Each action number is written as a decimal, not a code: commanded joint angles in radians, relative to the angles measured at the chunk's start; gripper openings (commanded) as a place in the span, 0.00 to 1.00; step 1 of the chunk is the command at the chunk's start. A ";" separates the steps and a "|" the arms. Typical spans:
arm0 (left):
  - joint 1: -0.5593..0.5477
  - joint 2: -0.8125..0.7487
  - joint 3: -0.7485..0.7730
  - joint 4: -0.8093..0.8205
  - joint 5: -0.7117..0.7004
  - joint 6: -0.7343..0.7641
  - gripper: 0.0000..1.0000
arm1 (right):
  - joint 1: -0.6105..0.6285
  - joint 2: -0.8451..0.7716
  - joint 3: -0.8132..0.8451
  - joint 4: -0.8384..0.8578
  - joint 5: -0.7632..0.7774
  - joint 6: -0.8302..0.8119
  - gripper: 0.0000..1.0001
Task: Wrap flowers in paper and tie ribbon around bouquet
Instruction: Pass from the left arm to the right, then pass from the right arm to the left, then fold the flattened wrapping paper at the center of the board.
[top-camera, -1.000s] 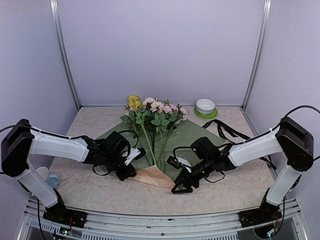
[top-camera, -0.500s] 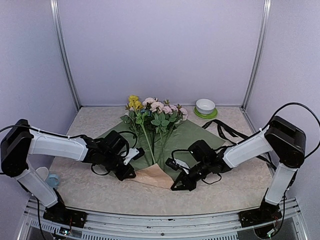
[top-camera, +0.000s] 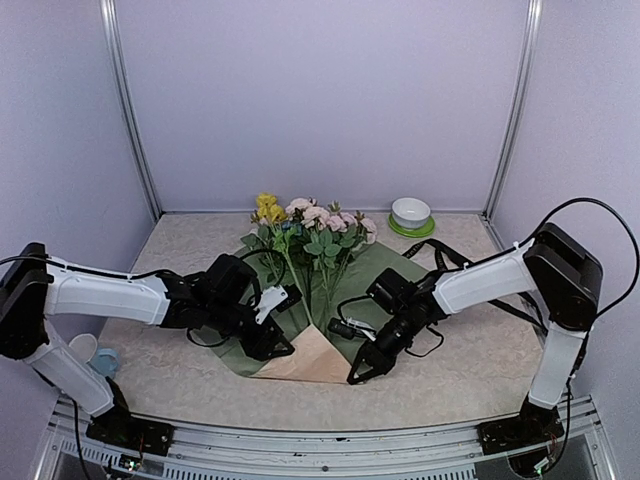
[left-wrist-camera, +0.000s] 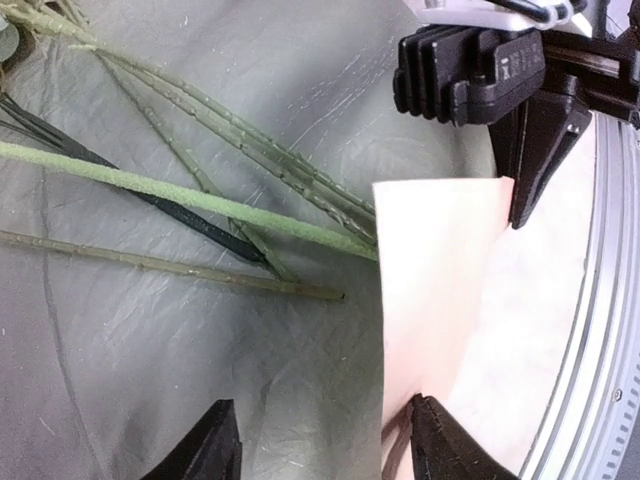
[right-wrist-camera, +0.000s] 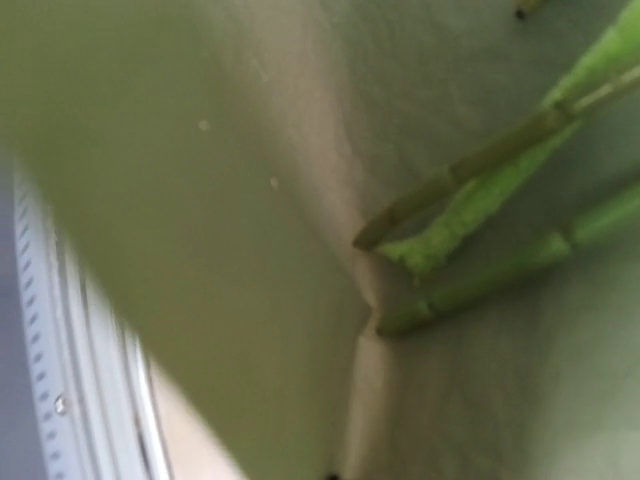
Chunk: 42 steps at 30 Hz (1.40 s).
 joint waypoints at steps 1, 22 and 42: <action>-0.039 0.051 0.030 0.045 0.062 0.028 0.54 | -0.002 0.017 0.035 -0.190 -0.042 -0.051 0.00; -0.074 0.165 0.060 0.147 0.281 -0.069 0.00 | -0.042 -0.021 0.021 -0.201 0.033 -0.045 0.15; 0.047 0.240 0.040 0.171 0.131 -0.209 0.00 | -0.170 -0.031 -0.104 0.108 0.329 0.284 0.44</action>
